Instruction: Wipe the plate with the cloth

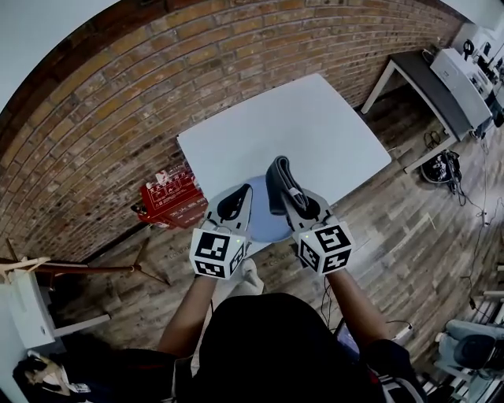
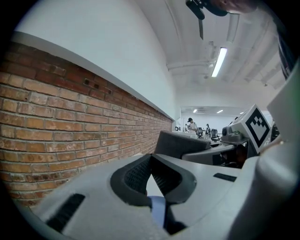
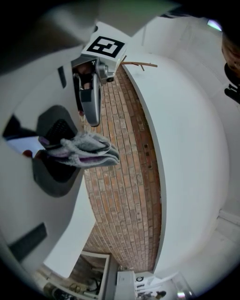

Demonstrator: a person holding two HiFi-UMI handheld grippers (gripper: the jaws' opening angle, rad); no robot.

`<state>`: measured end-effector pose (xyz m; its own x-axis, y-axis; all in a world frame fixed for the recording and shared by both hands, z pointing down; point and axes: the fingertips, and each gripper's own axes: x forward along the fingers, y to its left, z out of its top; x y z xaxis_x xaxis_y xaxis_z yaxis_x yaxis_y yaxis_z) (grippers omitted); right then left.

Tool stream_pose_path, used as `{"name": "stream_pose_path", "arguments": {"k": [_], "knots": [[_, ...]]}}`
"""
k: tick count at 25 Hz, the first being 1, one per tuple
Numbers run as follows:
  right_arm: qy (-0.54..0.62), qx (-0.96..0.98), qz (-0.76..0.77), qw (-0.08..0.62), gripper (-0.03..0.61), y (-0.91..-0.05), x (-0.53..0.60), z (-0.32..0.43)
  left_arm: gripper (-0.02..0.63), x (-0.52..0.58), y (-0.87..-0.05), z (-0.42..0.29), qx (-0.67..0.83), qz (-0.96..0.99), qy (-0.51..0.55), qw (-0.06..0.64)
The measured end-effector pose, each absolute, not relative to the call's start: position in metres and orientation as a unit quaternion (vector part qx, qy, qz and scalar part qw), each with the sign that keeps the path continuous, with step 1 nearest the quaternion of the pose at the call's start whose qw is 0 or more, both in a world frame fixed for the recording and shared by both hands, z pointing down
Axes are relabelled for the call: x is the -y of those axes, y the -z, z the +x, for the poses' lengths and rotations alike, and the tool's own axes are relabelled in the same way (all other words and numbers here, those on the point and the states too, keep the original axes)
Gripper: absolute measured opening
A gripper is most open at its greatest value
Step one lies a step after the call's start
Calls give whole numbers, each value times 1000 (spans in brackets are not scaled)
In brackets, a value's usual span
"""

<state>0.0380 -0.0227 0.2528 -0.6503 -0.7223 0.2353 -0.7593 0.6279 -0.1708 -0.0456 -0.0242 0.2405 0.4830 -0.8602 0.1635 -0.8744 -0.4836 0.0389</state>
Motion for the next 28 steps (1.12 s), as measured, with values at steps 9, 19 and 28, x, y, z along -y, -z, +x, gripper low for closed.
{"name": "stream_pose_path", "arguments": {"k": [9,19,28], "knots": [[-134,886,436,84,51,-260,58,14,17,65,-255,-73,483,870,-59,85],[-131,876,454,94,51,-268,77,-6,17,88,-270,-89,451,884,-67,100],[-149,865,465,114,51,-291,76,-6,17,88,-299,-89,422,894,-77,132]]}}
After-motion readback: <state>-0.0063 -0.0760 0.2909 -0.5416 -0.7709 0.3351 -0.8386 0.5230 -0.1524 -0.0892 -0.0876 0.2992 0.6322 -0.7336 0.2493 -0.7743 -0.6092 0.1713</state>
